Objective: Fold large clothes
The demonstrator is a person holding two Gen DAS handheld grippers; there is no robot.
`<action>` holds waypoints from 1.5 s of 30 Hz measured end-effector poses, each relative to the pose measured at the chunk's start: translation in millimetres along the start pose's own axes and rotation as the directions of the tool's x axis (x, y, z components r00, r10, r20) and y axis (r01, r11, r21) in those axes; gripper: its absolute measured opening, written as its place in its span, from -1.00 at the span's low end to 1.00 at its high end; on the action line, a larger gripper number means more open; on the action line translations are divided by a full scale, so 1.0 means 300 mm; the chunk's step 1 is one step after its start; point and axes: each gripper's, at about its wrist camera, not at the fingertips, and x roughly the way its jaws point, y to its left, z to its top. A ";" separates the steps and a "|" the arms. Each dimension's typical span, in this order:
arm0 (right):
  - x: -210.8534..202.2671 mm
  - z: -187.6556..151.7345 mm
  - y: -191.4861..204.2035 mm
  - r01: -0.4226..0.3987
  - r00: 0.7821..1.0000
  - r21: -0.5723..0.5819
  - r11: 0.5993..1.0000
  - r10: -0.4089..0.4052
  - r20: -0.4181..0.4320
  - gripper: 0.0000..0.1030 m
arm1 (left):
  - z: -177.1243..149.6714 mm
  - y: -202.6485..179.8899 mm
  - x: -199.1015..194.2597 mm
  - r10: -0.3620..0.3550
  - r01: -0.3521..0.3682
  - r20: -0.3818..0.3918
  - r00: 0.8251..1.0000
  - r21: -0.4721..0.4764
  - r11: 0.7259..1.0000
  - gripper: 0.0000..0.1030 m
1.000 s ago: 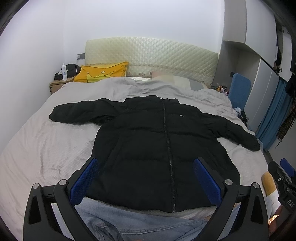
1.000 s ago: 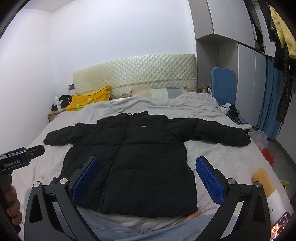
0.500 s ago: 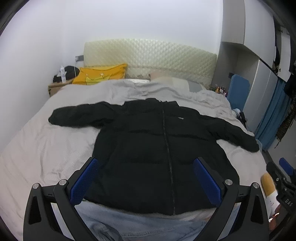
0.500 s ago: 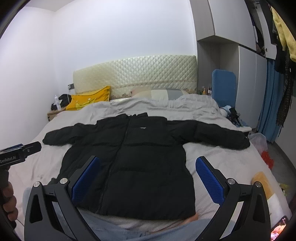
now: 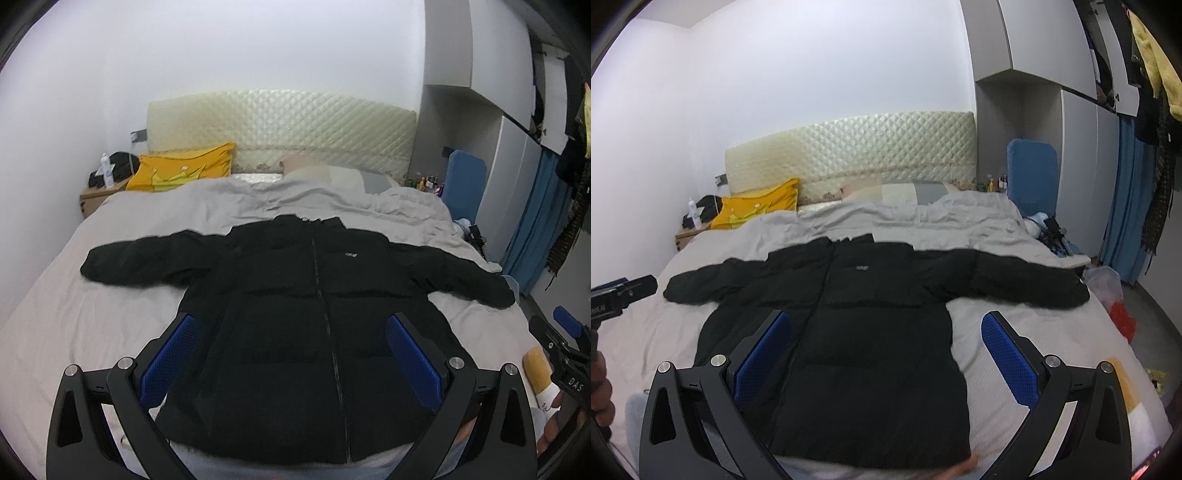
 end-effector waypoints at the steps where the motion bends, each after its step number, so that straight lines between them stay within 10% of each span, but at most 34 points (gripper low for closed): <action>1: 0.014 0.008 -0.005 0.000 1.000 0.001 1.000 0.000 0.005 1.00 | 0.012 -0.001 0.020 0.000 0.000 -0.003 1.000 0.007 1.000 0.99; 27: 0.433 0.138 -0.437 0.144 0.981 0.142 0.979 -0.160 0.111 1.00 | -0.056 0.071 0.515 -0.050 0.049 -0.043 0.998 -0.026 0.998 0.99; 45: 0.683 0.099 -0.887 0.263 0.945 0.416 0.871 -0.320 0.073 0.92 | -0.118 0.112 0.580 -0.102 0.096 -0.052 0.993 -0.104 0.990 0.99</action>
